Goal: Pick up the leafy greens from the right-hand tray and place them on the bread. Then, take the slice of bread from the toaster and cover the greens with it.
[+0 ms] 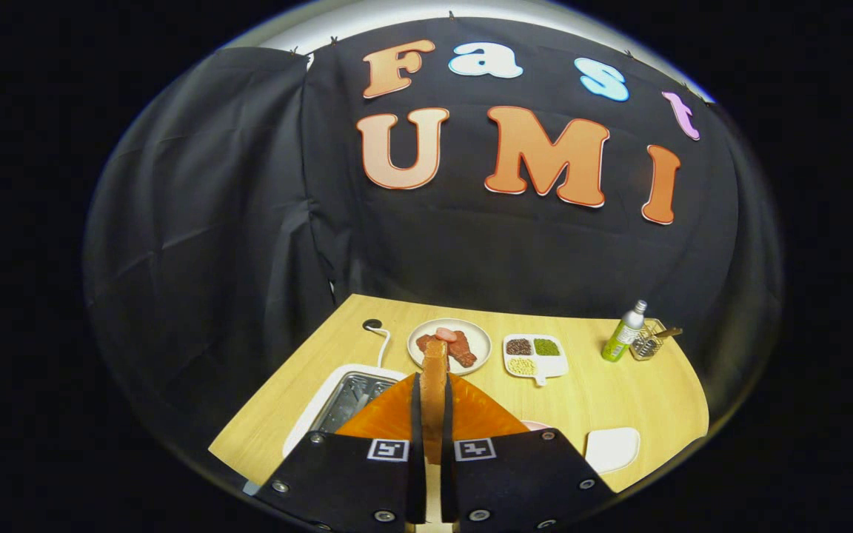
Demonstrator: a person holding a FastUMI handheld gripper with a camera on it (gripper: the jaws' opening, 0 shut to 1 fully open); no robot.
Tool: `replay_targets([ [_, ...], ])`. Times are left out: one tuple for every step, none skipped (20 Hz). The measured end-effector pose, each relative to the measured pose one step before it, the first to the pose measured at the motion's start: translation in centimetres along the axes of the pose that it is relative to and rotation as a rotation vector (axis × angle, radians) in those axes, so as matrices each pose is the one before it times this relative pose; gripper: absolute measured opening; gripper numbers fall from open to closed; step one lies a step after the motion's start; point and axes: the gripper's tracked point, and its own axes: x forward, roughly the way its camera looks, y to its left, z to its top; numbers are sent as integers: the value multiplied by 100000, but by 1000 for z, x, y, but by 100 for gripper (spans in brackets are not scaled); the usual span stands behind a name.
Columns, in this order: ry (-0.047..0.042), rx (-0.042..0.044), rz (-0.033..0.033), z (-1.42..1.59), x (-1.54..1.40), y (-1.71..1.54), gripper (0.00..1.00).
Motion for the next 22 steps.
replay_targets([
  [952,-139,-652,-565,4,-628,8],
  [494,-129,-868,-520,53,-459,8],
  [504,-498,-1005,-491,46,-687,8],
  [752,-17,-917,-618,149,-587,8],
  [841,527,-412,-656,53,-485,8],
  [1023,642,-207,-494,121,-380,8],
  [885,761,208,-638,118,-357,8],
  [658,609,51,-377,62,-274,8],
  [566,272,168,-435,70,-270,8],
  [462,111,237,-551,332,-291,8],
  [815,295,167,-570,274,-241,8],
  [799,414,220,-476,111,-143,8],
  [846,-208,72,-583,322,-180,8],
  [701,-735,-12,-641,341,-161,8],
  [981,-692,-83,-656,356,-217,8],
  [990,-637,215,-626,287,-153,8],
  [823,-174,736,-582,312,-14,8],
  [758,426,1076,-495,377,69,8],
  [843,445,826,-556,404,-50,8],
  [899,76,1224,-427,307,167,8],
  [612,-18,1261,-405,365,85,8],
  [519,192,1816,-322,215,56,8],
])
